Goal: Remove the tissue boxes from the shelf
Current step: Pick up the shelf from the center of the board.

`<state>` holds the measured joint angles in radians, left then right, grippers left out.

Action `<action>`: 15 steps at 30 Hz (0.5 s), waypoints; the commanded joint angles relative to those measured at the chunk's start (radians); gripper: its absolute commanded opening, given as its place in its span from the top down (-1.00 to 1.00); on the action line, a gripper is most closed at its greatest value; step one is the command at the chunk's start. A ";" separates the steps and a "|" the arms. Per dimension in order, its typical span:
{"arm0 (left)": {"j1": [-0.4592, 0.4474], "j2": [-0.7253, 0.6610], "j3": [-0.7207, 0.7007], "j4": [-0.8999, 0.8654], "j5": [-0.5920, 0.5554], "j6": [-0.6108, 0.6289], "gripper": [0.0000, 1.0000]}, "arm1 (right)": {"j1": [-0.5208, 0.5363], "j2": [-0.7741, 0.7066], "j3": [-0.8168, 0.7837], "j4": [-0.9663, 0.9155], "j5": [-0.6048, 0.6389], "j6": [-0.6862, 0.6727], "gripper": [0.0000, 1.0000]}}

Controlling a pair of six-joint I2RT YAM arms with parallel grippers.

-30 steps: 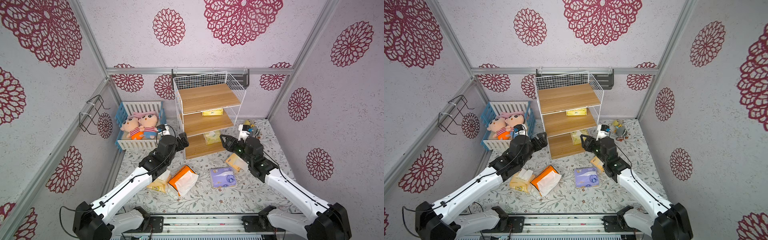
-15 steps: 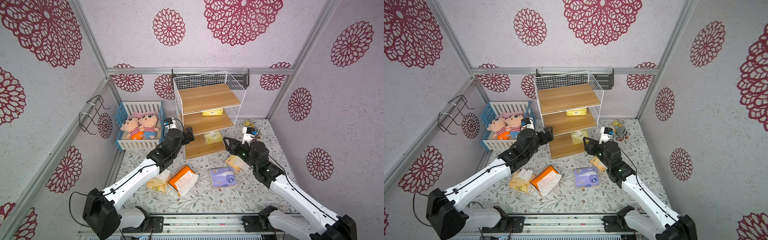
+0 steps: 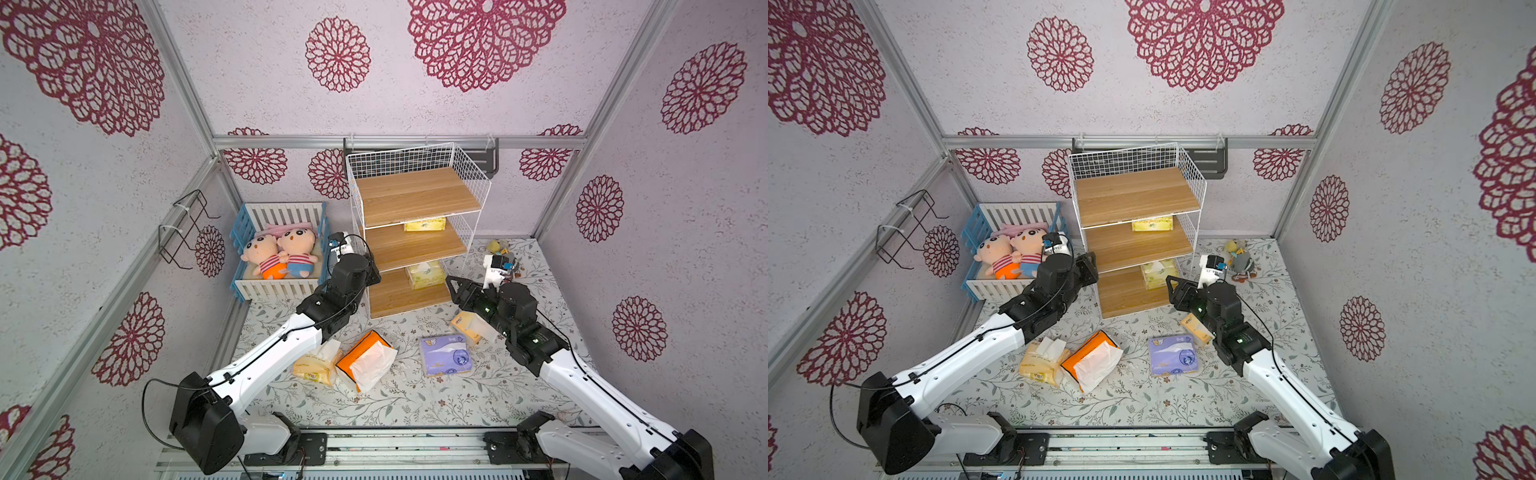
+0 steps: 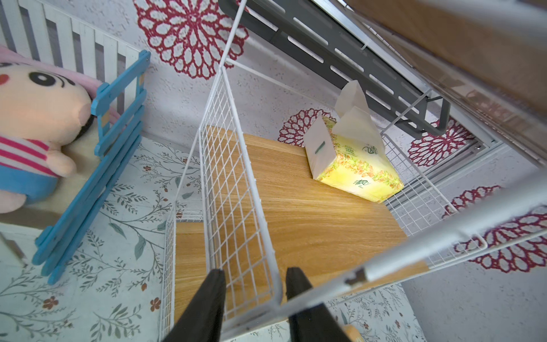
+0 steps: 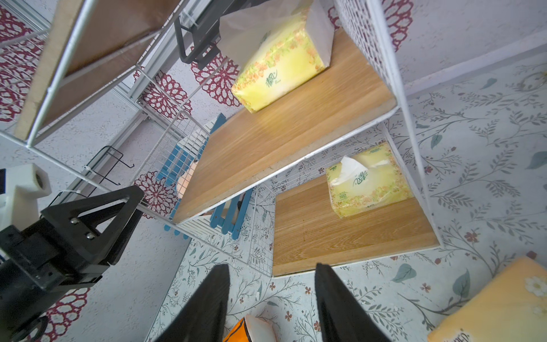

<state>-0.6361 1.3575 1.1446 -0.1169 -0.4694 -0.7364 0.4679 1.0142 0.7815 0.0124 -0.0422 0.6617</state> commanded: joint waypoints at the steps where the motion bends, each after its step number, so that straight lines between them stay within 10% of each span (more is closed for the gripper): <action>1: 0.016 0.003 0.018 -0.017 -0.040 0.021 0.37 | 0.006 -0.002 0.012 0.024 0.000 -0.028 -0.03; 15: 0.018 -0.052 -0.026 -0.021 -0.066 0.037 0.98 | 0.077 0.117 0.143 0.176 0.094 -0.026 -0.07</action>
<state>-0.6350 1.3453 1.1381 -0.1333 -0.4931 -0.6380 0.5220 1.1019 0.8551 0.1017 -0.0090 0.6621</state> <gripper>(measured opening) 0.188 0.528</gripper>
